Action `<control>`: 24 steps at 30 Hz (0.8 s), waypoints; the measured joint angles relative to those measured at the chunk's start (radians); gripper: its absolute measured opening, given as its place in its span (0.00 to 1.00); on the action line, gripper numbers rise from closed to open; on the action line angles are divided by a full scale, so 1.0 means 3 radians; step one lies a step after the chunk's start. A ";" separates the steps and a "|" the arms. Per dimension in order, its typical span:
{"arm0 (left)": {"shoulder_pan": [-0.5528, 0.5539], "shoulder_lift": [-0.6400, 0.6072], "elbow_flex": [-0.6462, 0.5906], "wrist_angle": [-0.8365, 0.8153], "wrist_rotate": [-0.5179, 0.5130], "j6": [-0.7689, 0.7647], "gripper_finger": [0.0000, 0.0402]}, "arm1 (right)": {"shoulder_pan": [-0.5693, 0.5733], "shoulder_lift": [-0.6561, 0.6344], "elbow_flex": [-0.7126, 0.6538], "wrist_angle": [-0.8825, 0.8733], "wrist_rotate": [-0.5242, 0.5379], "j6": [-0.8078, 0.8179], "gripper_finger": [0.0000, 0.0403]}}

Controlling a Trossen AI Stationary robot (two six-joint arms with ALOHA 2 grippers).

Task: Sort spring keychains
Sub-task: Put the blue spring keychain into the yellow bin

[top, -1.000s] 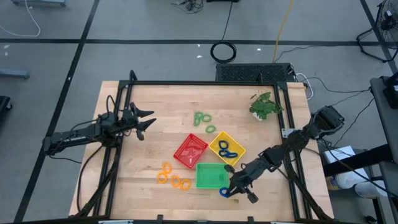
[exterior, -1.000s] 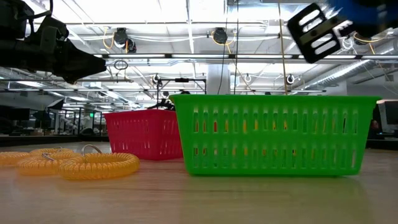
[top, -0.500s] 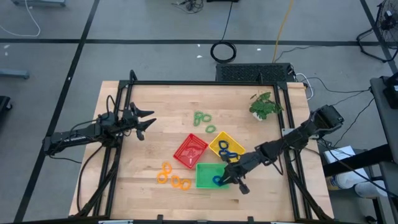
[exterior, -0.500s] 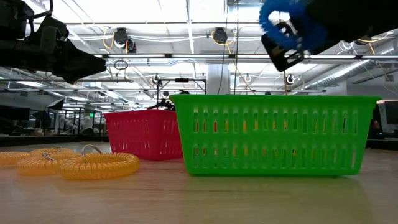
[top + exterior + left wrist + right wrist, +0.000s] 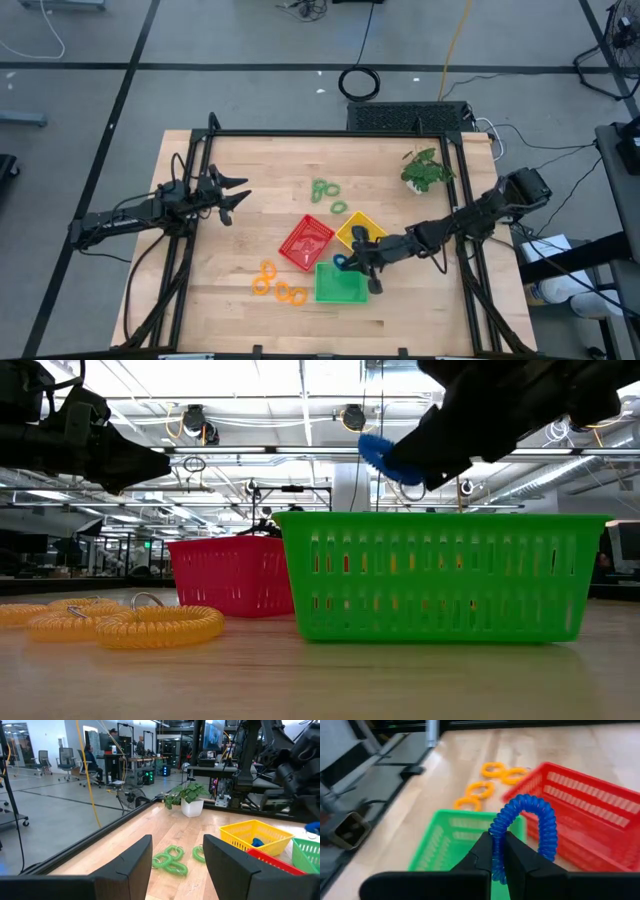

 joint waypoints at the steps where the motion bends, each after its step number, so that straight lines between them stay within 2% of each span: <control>1: 0.0000 -0.0001 -0.0001 0.0000 0.0000 0.0000 0.46 | -0.0012 0.0000 0.0000 -0.0014 0.0071 0.0038 0.03; 9: 0.0000 0.0000 0.0000 0.0000 0.0000 0.0000 0.46 | -0.0087 -0.0003 0.0000 -0.0236 0.0554 0.0325 0.03; 24: 0.0000 -0.0001 -0.0001 0.0001 0.0000 0.0000 0.46 | -0.0347 -0.0051 0.0000 -0.0615 0.0634 0.0675 0.03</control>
